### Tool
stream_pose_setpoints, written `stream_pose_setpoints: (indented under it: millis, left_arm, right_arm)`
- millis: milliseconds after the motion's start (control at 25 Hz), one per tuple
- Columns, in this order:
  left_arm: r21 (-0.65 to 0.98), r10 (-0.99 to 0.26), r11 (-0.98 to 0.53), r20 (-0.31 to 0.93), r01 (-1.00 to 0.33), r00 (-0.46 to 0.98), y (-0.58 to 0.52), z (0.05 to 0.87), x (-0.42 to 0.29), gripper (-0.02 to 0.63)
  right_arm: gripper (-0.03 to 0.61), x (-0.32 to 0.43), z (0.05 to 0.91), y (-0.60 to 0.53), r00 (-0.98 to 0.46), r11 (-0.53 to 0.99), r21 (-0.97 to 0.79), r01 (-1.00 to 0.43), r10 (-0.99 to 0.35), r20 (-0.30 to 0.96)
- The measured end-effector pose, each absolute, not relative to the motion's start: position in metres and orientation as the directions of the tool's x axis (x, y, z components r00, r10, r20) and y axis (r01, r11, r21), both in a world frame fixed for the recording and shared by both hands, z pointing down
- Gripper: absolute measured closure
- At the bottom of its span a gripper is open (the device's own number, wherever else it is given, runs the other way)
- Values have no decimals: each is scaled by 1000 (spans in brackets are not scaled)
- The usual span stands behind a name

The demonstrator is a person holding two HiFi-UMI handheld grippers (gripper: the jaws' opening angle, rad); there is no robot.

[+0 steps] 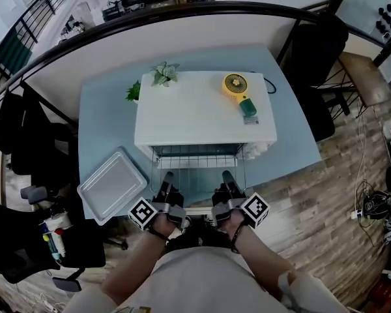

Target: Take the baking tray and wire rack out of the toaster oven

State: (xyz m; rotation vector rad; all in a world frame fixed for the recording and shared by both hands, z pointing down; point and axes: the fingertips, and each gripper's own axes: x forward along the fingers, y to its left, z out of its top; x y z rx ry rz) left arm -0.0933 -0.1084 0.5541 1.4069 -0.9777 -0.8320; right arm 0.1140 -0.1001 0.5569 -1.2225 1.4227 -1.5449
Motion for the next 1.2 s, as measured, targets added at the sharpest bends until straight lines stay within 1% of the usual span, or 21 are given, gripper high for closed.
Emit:
stream_pose_setpoints:
  millis: [240,440,680,960,1200]
  left_arm:
    - [997,-917,37,60,-66,395,-92,551,-95,604]
    - [998,-914,51,65,-47,400,-84,547,-94,604]
    - [997,-908,56,71,-48,414,-67,541,-96,604]
    - [997,-866,34,61,-65,495,-50,532,-88,604]
    - [999,-786,8,37,-49,617,-44,530,-37,603]
  right_arm:
    - [572,112,553,-83,-302,-170,-982,-82,-935,187]
    - [572,112,550,-75,-310,-176,-977,-117,-929,205]
    - [572,108,543,-52,-303,-196,-975,-101,-928,218]
    - [572,114,537,-22,-285,-234,-970,-61,-927,242]
    - [572,160,545,10,-192,-270,-960,-73,-941,279]
